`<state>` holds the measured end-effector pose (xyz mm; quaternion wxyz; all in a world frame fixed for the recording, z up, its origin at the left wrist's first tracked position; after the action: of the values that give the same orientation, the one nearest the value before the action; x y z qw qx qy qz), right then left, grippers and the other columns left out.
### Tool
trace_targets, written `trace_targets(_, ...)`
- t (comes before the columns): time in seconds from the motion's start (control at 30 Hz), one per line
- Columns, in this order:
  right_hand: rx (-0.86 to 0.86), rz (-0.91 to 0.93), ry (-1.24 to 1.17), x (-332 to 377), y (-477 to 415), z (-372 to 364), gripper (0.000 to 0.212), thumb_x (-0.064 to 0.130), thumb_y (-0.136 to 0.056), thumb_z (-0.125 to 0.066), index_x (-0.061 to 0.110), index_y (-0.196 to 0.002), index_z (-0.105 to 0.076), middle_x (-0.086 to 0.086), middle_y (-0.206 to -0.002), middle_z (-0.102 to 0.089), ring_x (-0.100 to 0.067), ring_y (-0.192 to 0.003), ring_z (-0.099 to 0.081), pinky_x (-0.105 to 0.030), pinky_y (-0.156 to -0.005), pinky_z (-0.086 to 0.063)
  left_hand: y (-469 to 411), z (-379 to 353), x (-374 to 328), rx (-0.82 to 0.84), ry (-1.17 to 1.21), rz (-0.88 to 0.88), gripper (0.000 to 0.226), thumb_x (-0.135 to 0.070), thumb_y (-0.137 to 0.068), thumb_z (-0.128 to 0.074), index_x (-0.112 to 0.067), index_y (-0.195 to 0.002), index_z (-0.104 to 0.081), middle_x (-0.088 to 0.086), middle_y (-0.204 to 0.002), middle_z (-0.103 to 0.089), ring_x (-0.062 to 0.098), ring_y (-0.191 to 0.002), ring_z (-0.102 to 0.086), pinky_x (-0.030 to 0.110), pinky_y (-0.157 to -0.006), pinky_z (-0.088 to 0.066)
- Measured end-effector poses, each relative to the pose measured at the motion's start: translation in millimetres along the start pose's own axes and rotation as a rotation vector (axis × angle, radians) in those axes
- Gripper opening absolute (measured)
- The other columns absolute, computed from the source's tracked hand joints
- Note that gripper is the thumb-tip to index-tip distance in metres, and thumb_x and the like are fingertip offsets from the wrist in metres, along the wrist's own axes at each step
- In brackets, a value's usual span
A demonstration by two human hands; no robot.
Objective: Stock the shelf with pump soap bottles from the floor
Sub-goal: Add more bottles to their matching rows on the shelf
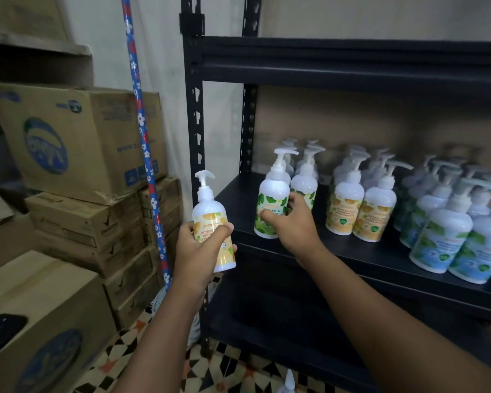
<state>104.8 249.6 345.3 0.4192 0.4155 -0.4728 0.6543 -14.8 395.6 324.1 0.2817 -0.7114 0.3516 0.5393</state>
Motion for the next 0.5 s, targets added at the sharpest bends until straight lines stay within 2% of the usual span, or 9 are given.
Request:
trace_targets(0.1,0.008,0.004,0.066,-11,-7,-4,0.048,0.022,-0.08,-0.082,0.021,-0.118,-0.054,0.002,-0.11,-0.068,-0.014,-0.101,-0.067,-0.039,-0.091,-0.058,-2,3,1,0.007,-0.029,-0.007,0.048,-0.022,-0.082,-0.081,-0.017,-0.12,-0.052,0.013,-0.103,-0.07,0.033,-0.082,-0.076,0.047,-0.065,-0.063)
trace_targets(0.23,-0.032,0.003,0.182,-26,-9,-6,0.088,0.045,-0.061,-0.088,0.024,-0.134,-0.044,-0.001,-0.125,-0.061,-0.017,-0.108,-0.065,-0.04,-0.092,-0.057,-2,4,4,0.017,-0.065,-0.008,0.049,-0.022,-0.082,-0.081,-0.019,-0.121,-0.051,0.012,-0.104,-0.069,0.031,-0.082,-0.077,0.048,-0.067,-0.064)
trace_targets(0.4,-0.093,-0.002,0.273,-33,-10,-7,0.06,0.034,-0.073,-0.088,0.024,-0.112,-0.045,-0.002,-0.117,-0.064,-0.018,-0.103,-0.065,-0.038,-0.088,-0.057,0,0,6,0.018,-0.084,-0.006,0.044,-0.021,-0.082,-0.082,-0.021,-0.115,-0.052,0.014,-0.103,-0.07,0.031,-0.081,-0.076,0.041,-0.062,-0.063)
trace_targets(0.5,-0.105,-0.002,0.294,-33,-15,-9,0.055,0.033,-0.075,-0.087,0.022,-0.112,-0.047,-0.004,-0.118,-0.064,-0.02,-0.104,-0.064,-0.036,-0.087,-0.055,4,-4,7,0.03,-0.095,-0.008,0.048,-0.022,-0.083,-0.081,-0.018,-0.12,-0.051,0.013,-0.103,-0.07,0.03,-0.08,-0.076,0.039,-0.059,-0.063)
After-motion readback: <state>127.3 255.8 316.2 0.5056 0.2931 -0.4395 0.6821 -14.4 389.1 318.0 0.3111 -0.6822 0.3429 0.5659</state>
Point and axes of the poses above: each hand's wrist, its own y-axis away from the middle knuckle, its own z-axis out of the back of the hand, x = y × z, the point moved 2 cm from there along -y, towards the middle knuckle
